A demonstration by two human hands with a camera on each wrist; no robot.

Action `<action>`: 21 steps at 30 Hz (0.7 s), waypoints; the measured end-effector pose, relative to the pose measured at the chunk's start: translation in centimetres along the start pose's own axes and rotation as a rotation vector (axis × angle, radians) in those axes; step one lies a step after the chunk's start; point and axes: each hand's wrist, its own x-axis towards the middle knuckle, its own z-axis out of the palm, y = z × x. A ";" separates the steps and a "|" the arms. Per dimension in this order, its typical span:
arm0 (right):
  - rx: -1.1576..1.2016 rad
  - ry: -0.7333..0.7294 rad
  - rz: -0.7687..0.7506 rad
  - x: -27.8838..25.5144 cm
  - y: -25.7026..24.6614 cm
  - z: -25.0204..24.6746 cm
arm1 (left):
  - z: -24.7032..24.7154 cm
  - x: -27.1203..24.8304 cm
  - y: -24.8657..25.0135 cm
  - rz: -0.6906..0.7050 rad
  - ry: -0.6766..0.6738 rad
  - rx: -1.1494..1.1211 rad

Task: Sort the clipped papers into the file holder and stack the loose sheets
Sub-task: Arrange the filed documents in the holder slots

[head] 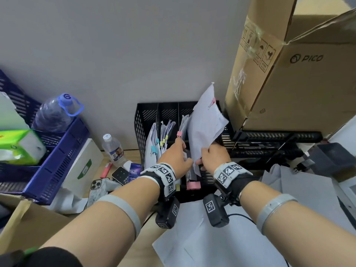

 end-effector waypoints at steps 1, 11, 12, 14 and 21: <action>-0.008 -0.049 0.021 0.2 0.5 0.7 | 0.1 0.0 0.1 -0.004 -0.009 -0.006; 0.209 -0.079 -0.009 -0.5 1.3 2.2 | 1.0 -1.3 0.0 0.000 -0.086 0.002; 0.202 -0.094 -0.015 -0.7 1.7 2.3 | 1.0 -1.5 -0.1 0.011 -0.097 0.000; 0.200 -0.120 -0.014 -1.2 2.7 2.4 | 1.2 -2.0 0.1 0.048 -0.101 -0.031; 0.386 -0.165 0.248 -6.0 8.0 1.4 | 3.7 -4.5 2.0 0.089 -0.158 -0.147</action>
